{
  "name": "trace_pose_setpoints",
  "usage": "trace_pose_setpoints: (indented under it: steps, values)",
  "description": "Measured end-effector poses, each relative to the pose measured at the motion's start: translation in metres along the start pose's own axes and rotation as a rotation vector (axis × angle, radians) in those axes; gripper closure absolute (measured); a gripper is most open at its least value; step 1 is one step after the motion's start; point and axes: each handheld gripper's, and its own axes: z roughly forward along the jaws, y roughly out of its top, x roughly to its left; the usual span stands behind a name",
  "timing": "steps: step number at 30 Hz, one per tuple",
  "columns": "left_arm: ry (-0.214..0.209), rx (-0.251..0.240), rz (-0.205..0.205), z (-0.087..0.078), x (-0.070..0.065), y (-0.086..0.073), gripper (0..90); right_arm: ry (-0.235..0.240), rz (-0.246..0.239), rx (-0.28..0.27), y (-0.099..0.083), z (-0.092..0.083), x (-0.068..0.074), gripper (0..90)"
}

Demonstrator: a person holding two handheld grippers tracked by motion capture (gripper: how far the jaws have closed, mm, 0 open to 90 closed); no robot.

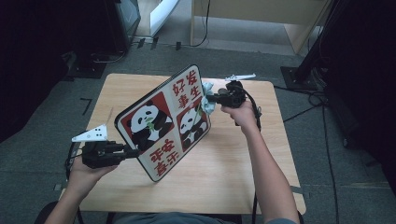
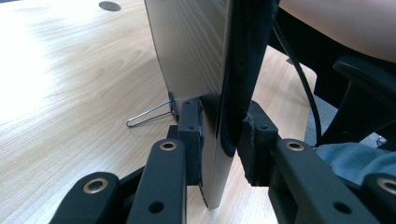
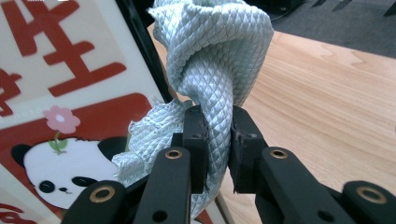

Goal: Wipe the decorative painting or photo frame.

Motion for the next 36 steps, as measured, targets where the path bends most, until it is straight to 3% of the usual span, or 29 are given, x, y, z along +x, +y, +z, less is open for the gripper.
trace_pose_setpoints:
  steps: [9,14,20,36]
  values:
    - [-0.001,-0.002,-0.001,0.000,0.000,0.000,73.6,0.002,0.020,0.016,-0.010,0.002,-0.005,79.2]
    - [-0.002,-0.005,-0.002,0.000,0.000,0.000,73.6,-0.016,-0.008,-0.012,-0.016,0.002,-0.002,79.3]
    - [-0.002,-0.007,-0.004,0.000,0.000,-0.001,73.6,-0.008,0.019,0.001,-0.026,0.005,-0.008,79.2]
    - [-0.003,-0.010,-0.003,0.000,0.000,-0.001,73.5,-0.045,0.011,0.001,-0.050,0.009,-0.010,79.2]
